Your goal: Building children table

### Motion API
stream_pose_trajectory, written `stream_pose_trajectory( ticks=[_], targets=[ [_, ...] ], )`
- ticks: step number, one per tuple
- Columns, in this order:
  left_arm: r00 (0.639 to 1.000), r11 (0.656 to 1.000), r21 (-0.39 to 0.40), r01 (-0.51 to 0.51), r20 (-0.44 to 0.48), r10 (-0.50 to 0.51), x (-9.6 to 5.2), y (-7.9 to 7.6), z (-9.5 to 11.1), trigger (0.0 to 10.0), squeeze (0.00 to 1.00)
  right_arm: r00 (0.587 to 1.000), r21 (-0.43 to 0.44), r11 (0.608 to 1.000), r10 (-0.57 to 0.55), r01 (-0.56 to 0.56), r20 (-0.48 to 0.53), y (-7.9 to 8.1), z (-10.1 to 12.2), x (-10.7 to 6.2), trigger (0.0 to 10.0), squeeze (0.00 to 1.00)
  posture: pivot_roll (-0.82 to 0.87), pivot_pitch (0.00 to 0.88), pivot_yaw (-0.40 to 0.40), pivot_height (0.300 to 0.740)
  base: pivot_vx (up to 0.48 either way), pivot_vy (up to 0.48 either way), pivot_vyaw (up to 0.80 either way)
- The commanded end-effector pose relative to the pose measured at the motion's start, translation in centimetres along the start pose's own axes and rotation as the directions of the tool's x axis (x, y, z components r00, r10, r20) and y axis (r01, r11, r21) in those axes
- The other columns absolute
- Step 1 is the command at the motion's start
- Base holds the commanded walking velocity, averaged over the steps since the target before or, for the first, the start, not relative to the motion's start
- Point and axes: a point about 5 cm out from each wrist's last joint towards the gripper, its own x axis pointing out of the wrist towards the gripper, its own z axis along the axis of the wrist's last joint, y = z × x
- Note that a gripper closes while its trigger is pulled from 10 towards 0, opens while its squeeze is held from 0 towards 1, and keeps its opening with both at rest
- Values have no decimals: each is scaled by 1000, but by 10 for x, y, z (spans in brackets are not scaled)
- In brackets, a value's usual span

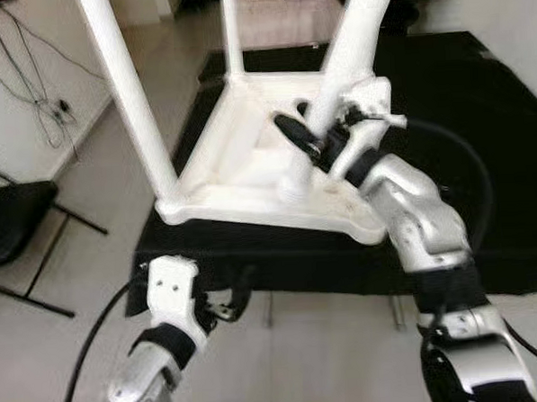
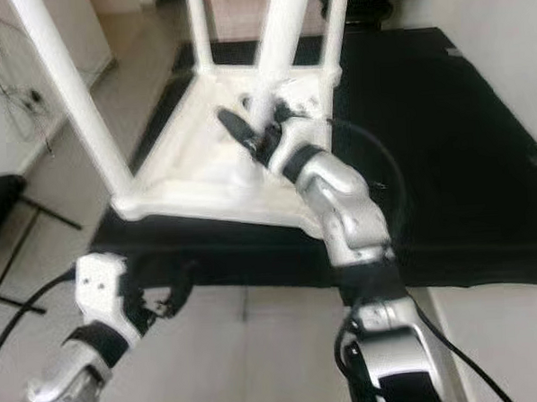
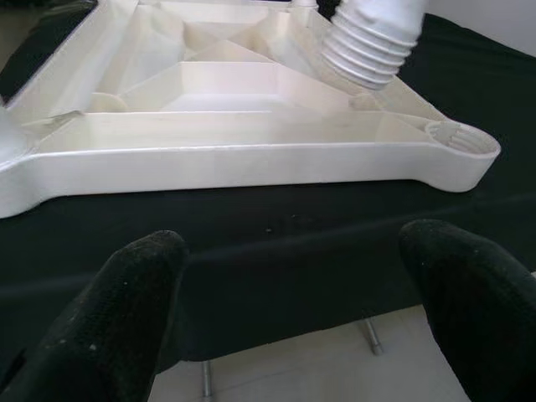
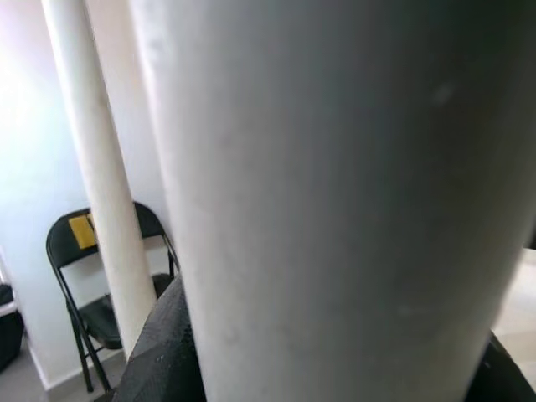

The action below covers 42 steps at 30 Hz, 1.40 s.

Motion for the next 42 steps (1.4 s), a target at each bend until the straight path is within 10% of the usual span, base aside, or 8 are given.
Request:
stream_pose_trajectory(
  ticks=[1,25,42],
  targets=[
    [1000,1000,-12,8,-1,-8,-3,-2,1,10000,0,1000,-4,1000,-11,11,10,-3,1,-1,10000,0,-29,192,31,740,0,0,0],
    [999,999,19,50,-19,-50,-8,-14,2,10000,0,960,-67,958,281,-280,4,11,7,21,10000,0,-13,221,23,740,0,0,0],
    [994,991,92,100,-48,-95,-9,-22,6,10000,0,901,-39,901,433,-432,16,-28,30,15,10000,0,-3,261,22,740,0,169,0]
  ],
)
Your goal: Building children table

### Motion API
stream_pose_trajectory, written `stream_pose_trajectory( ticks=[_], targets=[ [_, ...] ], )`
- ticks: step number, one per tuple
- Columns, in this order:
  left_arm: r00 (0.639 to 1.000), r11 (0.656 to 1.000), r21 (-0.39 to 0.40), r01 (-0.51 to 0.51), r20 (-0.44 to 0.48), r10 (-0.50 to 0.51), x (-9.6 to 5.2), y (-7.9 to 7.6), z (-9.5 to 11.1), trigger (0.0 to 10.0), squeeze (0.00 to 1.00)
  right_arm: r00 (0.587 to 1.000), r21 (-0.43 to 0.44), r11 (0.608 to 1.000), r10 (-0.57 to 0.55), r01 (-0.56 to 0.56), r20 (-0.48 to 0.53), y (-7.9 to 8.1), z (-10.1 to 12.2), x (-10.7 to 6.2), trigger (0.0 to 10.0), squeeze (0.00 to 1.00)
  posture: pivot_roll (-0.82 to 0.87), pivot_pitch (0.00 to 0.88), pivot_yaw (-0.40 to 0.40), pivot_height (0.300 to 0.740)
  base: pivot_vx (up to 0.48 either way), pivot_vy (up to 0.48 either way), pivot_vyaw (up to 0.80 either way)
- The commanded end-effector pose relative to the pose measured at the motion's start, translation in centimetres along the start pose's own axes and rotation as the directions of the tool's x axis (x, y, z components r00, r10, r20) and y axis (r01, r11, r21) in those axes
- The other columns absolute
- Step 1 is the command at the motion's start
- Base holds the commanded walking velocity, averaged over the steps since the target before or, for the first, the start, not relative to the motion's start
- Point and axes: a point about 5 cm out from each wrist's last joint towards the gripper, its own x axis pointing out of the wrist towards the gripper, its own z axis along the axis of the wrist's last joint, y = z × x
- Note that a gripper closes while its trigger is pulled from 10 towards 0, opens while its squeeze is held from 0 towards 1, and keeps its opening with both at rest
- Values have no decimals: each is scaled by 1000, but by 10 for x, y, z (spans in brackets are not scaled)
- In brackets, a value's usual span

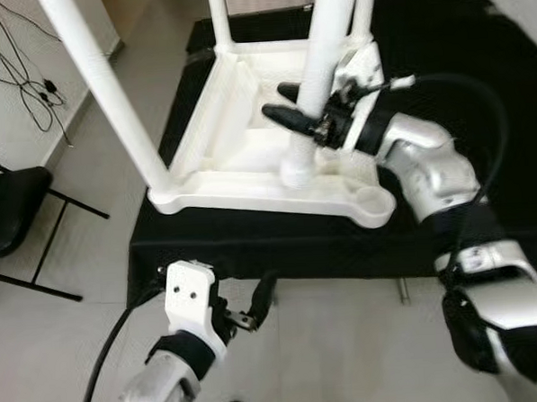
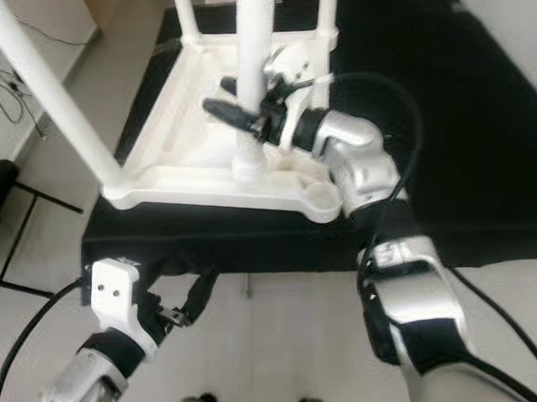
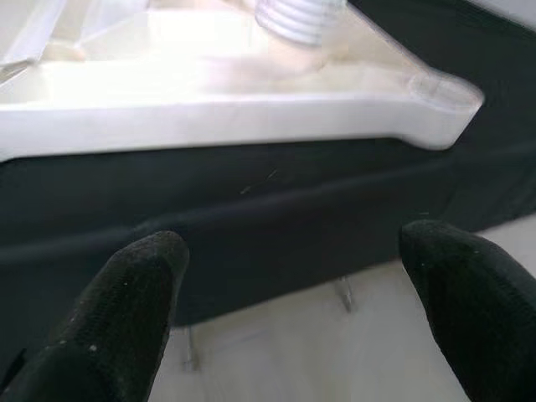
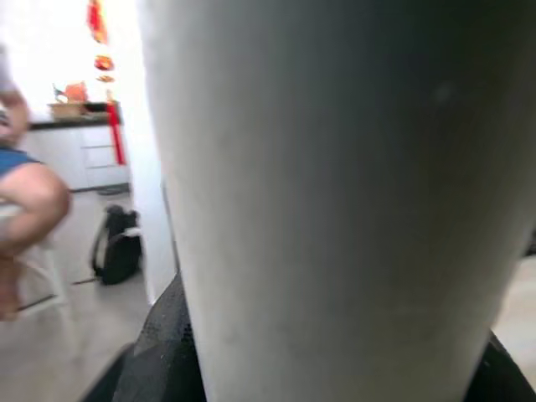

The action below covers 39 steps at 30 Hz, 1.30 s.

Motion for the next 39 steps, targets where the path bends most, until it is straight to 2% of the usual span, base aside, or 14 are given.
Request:
stream_pose_trajectory(
  ticks=[1,8,13,21,24,26,29,39],
  targets=[
    [1000,1000,17,25,-15,-25,-2,-4,-2,10000,0,999,11,999,42,-42,29,-2,6,-4,10000,0,-3,261,22,740,0,0,0],
    [998,996,62,68,-17,-67,-2,-9,1,10000,0,998,-2,998,59,-59,14,-18,18,-22,10000,0,-5,274,23,740,0,0,0],
    [997,995,57,76,-9,-76,-4,-10,2,10000,0,998,-3,998,55,-55,13,-23,20,-29,10000,0,-3,275,23,740,0,-198,0],
    [996,995,47,89,-1,-89,-4,-10,2,10000,0,993,16,994,108,-109,39,-15,17,-33,10000,0,-13,273,25,740,0,-472,0],
    [996,995,45,85,-3,-85,-3,-9,2,10000,0,993,17,994,110,-111,44,-13,16,-33,10000,0,-16,270,26,740,0,-472,0],
    [998,998,17,68,-5,-68,-1,-7,0,10000,0,991,8,993,118,-119,55,-9,14,-29,10000,0,-18,262,29,740,0,0,0],
    [998,998,16,66,-8,-66,0,-6,0,10000,0,991,0,994,113,-113,65,-9,15,-26,10000,0,-21,259,29,740,0,0,0],
    [999,999,6,53,-12,-53,2,-3,-3,10000,0,993,-46,992,116,-115,31,5,10,-4,10000,0,-25,241,22,740,0,0,0]
  ],
)
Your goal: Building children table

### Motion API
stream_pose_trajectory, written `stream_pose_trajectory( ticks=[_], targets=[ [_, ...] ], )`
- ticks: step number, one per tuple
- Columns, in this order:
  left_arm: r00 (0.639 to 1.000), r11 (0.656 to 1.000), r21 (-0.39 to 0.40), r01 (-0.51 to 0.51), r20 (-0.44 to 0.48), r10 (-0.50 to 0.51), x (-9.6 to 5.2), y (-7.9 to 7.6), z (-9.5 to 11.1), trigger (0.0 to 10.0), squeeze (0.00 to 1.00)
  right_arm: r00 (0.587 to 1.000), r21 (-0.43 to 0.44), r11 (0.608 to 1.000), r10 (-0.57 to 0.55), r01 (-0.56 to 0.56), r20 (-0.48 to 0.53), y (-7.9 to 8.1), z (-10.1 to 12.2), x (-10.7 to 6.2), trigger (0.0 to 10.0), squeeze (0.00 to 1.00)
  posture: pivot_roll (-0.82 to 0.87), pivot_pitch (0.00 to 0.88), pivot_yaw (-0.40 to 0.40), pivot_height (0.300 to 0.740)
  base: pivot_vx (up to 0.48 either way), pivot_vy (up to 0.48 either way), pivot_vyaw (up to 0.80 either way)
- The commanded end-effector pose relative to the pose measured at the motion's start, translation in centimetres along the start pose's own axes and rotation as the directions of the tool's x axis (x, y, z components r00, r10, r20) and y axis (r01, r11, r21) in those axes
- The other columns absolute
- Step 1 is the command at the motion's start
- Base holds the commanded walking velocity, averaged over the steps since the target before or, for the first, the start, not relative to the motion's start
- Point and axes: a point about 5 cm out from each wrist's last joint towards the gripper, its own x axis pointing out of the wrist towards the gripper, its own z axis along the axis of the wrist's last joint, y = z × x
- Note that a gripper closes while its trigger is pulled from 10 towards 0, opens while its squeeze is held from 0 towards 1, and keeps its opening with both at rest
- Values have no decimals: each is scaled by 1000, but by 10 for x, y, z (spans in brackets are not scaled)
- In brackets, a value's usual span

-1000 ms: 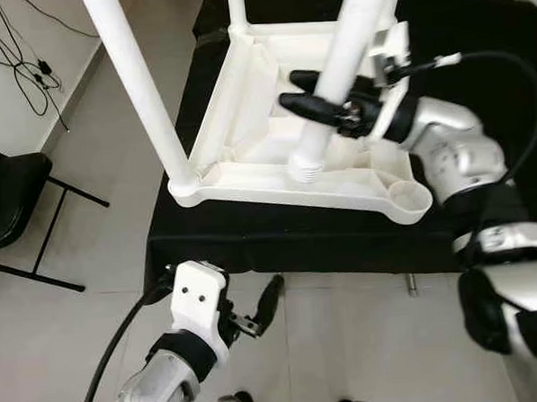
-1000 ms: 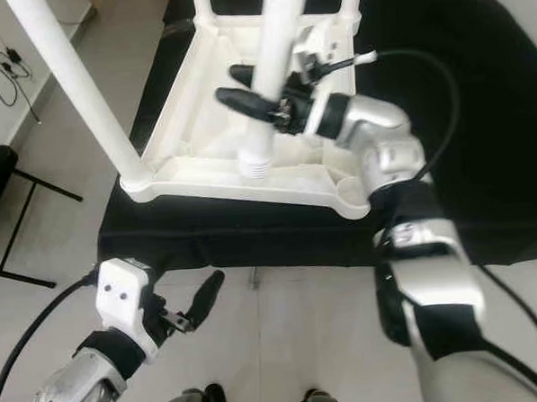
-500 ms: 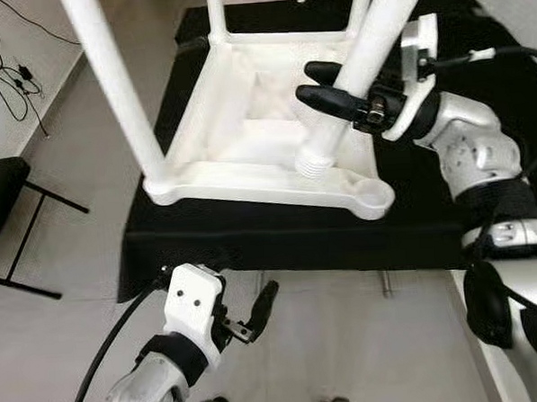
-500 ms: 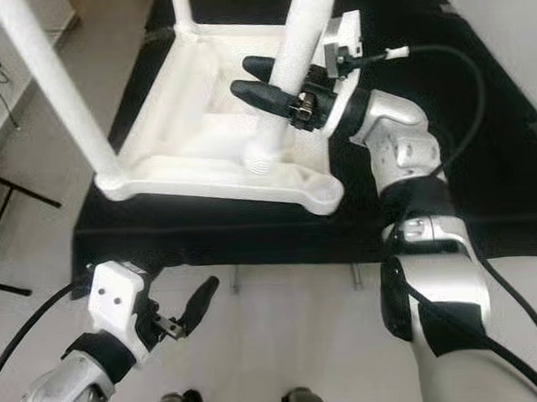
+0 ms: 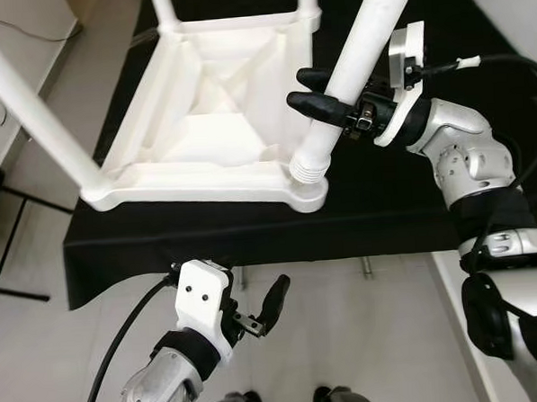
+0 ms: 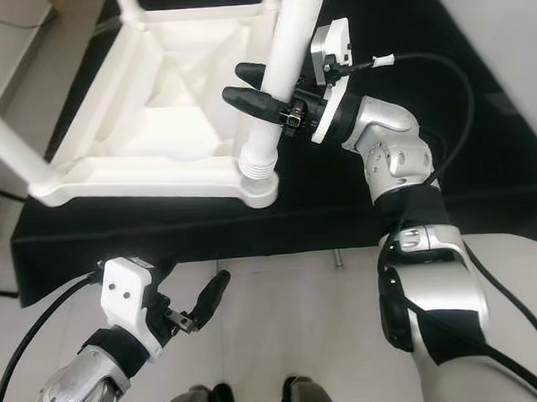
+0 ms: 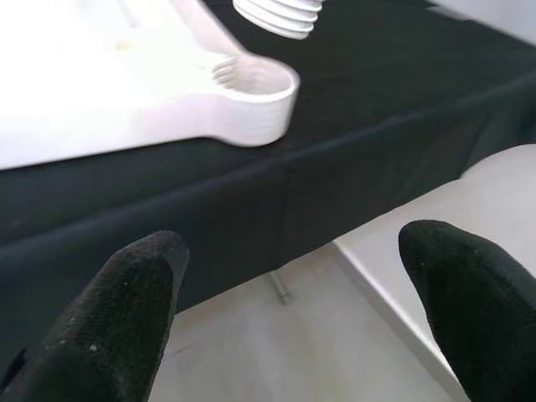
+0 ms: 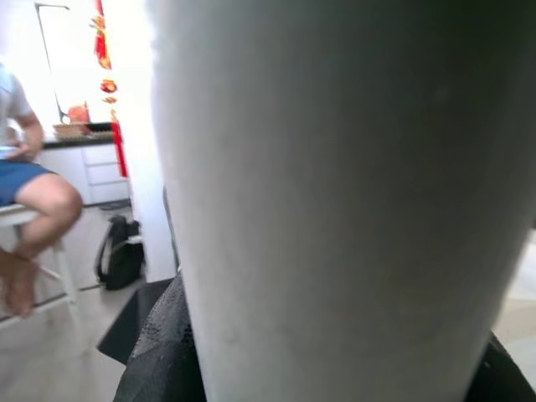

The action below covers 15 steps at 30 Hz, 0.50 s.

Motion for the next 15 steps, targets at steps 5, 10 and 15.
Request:
stream_pose_trajectory(
  ticks=[5,10,15],
  targets=[
    [999,1000,-4,-24,-43,24,-1,3,-8,10000,0,997,-19,997,71,-71,-25,14,-8,21,10000,0,-20,235,21,740,0,0,0],
    [998,1000,13,-25,-49,26,-1,2,-9,10000,0,994,-20,994,105,-106,-14,12,-2,22,10000,0,-13,233,15,740,0,0,0],
    [998,999,37,2,-65,0,-6,-3,-9,10000,0,975,-39,979,193,-198,-110,13,-5,18,10000,0,-12,244,16,740,0,0,0]
  ],
)
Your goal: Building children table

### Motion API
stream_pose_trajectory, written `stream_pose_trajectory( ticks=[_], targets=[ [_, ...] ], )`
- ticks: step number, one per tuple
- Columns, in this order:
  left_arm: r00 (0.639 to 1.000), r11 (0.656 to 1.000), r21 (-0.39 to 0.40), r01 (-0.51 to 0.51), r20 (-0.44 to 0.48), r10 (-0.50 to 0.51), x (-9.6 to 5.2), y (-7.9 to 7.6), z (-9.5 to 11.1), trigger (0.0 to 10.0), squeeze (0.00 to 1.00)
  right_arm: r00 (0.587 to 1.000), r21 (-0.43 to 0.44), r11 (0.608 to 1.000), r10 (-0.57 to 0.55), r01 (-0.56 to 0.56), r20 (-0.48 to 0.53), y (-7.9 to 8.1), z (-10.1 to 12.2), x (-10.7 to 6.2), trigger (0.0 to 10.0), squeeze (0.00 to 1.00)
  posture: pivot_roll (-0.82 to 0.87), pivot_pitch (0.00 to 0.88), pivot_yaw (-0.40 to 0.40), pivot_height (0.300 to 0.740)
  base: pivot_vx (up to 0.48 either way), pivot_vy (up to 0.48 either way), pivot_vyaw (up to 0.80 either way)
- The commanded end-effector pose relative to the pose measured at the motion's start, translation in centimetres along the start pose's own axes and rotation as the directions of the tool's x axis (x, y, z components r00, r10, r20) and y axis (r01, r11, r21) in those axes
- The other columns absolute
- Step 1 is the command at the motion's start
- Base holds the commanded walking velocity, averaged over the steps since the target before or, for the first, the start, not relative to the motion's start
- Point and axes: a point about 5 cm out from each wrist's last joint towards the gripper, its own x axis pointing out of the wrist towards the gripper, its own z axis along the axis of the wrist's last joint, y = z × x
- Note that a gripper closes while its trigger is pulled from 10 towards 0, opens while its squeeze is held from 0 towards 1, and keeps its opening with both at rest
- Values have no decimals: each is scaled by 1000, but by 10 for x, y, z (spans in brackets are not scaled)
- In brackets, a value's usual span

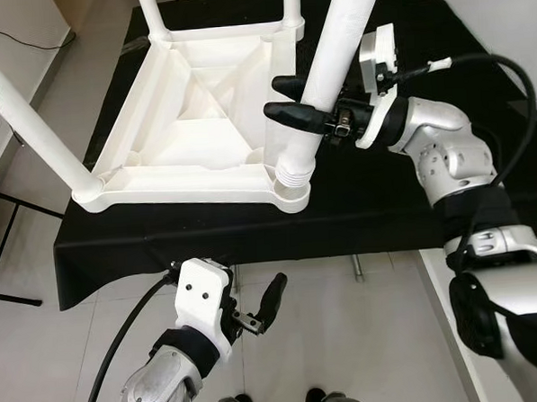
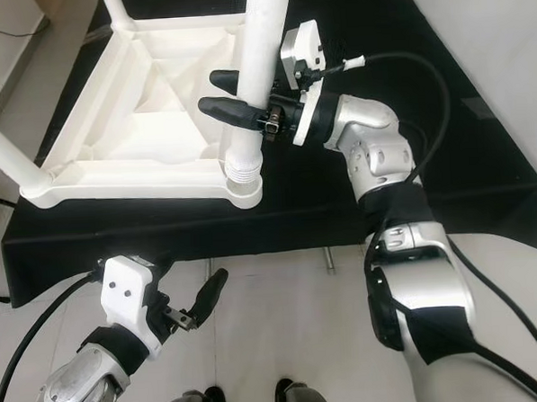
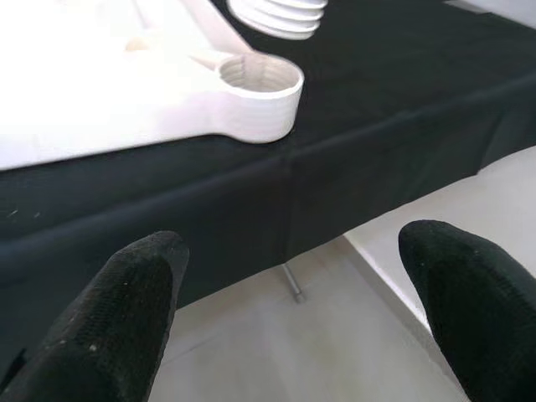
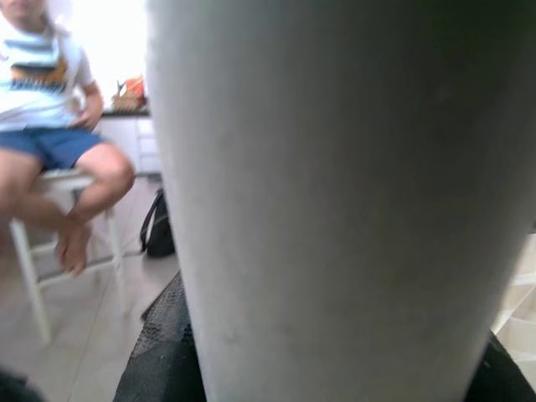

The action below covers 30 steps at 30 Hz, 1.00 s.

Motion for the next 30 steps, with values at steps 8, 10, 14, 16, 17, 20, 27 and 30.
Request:
stream_pose_trajectory(
  ticks=[8,10,14,16,17,20,27,30],
  targets=[
    [998,998,45,39,-46,-37,-7,-7,-4,10000,0,998,11,1000,15,-15,-54,10,-15,33,10000,0,-5,257,16,740,0,0,0],
    [998,998,51,36,-45,-34,-8,-8,-3,10000,0,999,24,1000,8,-7,-51,10,-16,37,10000,0,-2,261,16,740,0,0,0],
    [999,998,60,25,-38,-23,-9,-8,-2,10000,0,998,49,998,37,-35,-56,12,-18,44,10000,0,4,277,9,740,0,0,0],
    [999,998,61,22,-37,-20,-10,-8,-1,10000,0,997,51,998,51,-48,-58,12,-19,44,10000,0,4,277,9,740,0,0,0],
    [999,998,56,18,-34,-16,-10,-8,-1,10000,0,996,51,997,68,-65,-61,13,-19,44,10000,0,4,284,7,740,0,0,0],
    [999,998,54,15,-32,-13,-10,-8,-1,10000,0,995,51,996,79,-76,-65,14,-19,44,10000,0,2,288,5,740,0,0,0],
    [1000,999,48,16,-24,-15,-11,-10,1,10000,0,989,64,996,75,-67,-125,10,-29,47,10000,0,8,309,3,740,0,0,0],
    [1000,999,47,16,-24,-14,-12,-11,1,10000,0,991,66,997,52,-44,-124,5,-25,47,10000,0,13,320,1,740,0,0,0]
  ],
)
